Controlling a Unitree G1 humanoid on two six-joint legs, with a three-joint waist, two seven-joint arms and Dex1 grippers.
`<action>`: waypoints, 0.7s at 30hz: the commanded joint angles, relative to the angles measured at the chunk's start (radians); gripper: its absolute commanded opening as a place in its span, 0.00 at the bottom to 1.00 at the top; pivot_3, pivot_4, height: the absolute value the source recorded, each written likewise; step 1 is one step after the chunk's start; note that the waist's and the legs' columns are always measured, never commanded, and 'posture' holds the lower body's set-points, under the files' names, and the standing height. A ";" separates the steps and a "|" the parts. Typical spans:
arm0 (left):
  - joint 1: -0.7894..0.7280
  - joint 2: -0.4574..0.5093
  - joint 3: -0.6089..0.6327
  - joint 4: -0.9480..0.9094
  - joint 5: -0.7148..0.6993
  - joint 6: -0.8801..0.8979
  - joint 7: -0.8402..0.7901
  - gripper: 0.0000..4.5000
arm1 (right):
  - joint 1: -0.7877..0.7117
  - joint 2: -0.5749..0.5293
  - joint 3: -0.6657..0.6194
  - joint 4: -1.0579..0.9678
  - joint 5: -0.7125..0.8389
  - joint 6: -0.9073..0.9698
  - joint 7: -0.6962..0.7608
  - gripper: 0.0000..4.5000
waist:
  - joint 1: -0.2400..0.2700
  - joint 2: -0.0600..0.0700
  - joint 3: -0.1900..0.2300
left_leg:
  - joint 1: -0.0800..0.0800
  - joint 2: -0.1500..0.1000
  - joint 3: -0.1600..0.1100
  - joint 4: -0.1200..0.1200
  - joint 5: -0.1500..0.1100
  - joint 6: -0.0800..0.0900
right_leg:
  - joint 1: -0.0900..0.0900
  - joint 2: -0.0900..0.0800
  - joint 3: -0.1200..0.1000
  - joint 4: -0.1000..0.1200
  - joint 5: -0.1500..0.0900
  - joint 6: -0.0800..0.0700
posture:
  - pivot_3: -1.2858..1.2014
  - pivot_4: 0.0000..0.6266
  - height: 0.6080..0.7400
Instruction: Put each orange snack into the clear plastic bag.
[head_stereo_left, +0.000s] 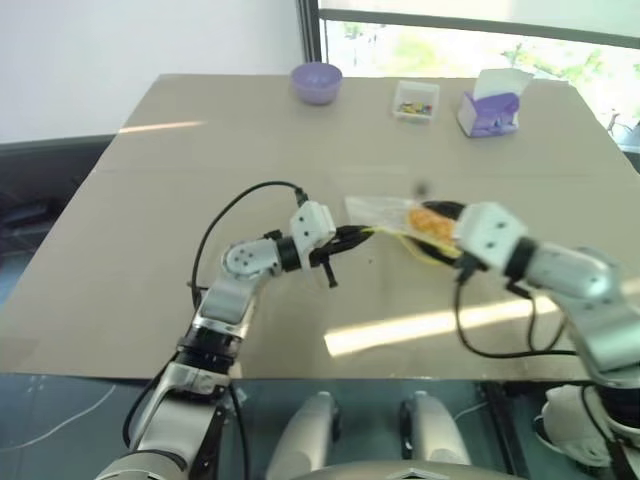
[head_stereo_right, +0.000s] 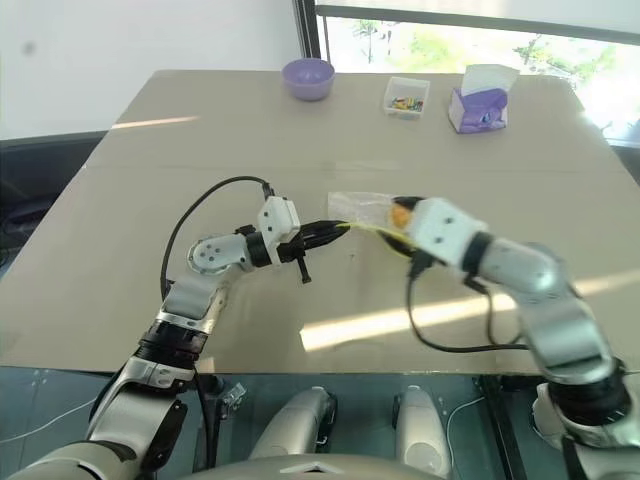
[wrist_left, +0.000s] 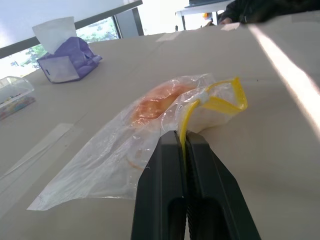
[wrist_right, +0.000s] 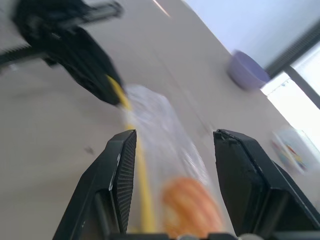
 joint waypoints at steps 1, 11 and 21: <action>-0.047 -0.007 0.025 -0.086 -0.041 0.083 0.021 0.00 | -0.053 0.028 0.049 0.024 -0.060 -0.025 -0.032 0.58 | 0.000 0.000 0.000 | -0.001 -0.001 0.000 0.000 0.001 -0.002 | 0.000 -0.001 0.000 -0.001 0.000 0.000 | 0.52 0.24 1.00; -0.052 -0.006 0.025 -0.147 -0.051 0.160 0.046 0.00 | -0.131 0.062 0.078 0.070 -0.107 -0.028 -0.024 0.35 | -0.005 0.000 0.000 | -0.001 0.000 0.001 -0.001 0.001 -0.002 | -0.001 0.000 0.000 -0.002 0.000 0.000 | 0.52 0.24 1.00; -0.049 0.001 0.030 -0.139 -0.051 0.161 0.043 0.00 | -0.144 0.054 0.061 0.043 -0.112 0.016 -0.013 0.25 | -0.004 0.000 0.000 | -0.001 0.000 0.001 -0.001 0.001 -0.002 | -0.001 0.000 0.001 -0.002 0.000 0.000 | 0.52 0.24 1.00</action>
